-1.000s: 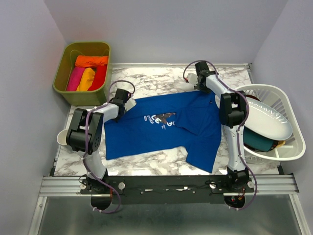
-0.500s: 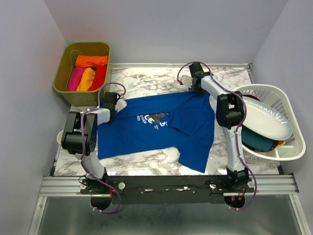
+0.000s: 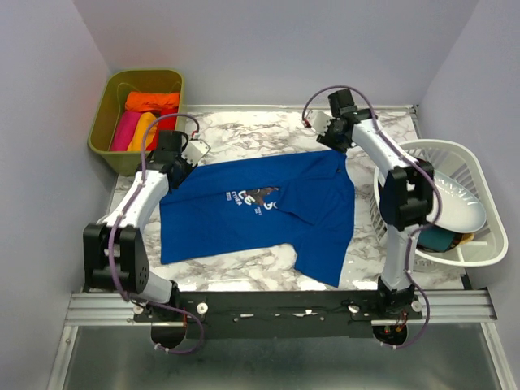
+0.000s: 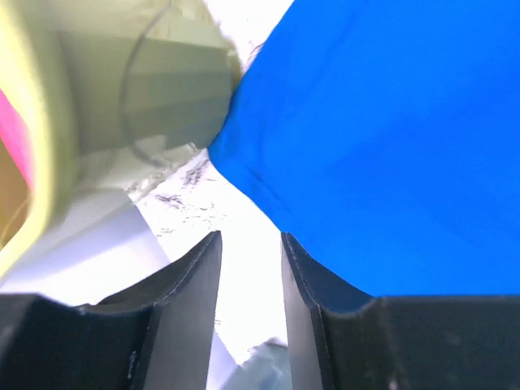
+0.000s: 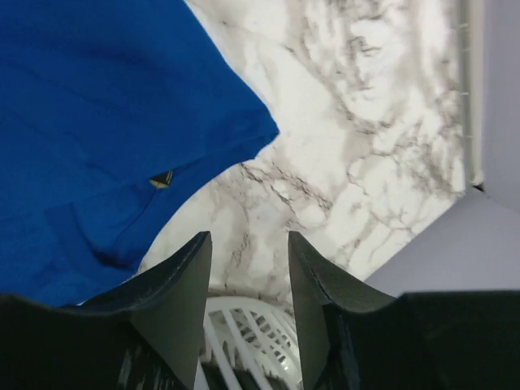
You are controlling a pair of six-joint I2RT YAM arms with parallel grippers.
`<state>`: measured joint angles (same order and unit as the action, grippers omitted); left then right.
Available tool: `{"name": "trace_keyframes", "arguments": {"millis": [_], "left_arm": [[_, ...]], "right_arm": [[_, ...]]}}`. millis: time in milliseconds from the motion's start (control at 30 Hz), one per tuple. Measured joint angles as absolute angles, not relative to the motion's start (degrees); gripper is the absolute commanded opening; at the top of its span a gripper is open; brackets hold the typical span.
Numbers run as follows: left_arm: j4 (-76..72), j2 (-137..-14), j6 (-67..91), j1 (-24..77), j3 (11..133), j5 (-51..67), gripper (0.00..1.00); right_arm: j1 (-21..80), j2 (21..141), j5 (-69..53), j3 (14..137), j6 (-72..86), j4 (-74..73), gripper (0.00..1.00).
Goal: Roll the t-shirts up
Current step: Fold the T-shirt at the center of the board.
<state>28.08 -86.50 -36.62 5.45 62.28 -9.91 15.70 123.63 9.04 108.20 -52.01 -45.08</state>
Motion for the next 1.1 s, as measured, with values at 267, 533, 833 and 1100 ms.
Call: {"name": "trace_keyframes", "arguments": {"millis": [267,533,833,1100], "left_arm": [[37.58,-69.36,-34.50,5.65,57.10,6.13,0.62],[41.50,-66.48,-33.01,5.65,56.73,13.69,0.61],[40.38,-65.84,-32.47,5.65,54.13,12.86,0.60],[39.66,-65.98,-31.83,5.65,52.64,11.31,0.60]], "right_arm": [[15.70,90.67,-13.08,82.15,-53.98,-49.95,0.99],[24.05,63.29,-26.37,50.35,-73.12,-56.88,0.88],[29.47,37.58,-30.41,27.38,-97.14,-58.87,0.75],[34.48,44.62,-33.19,27.05,-106.13,-60.86,0.56]]}}
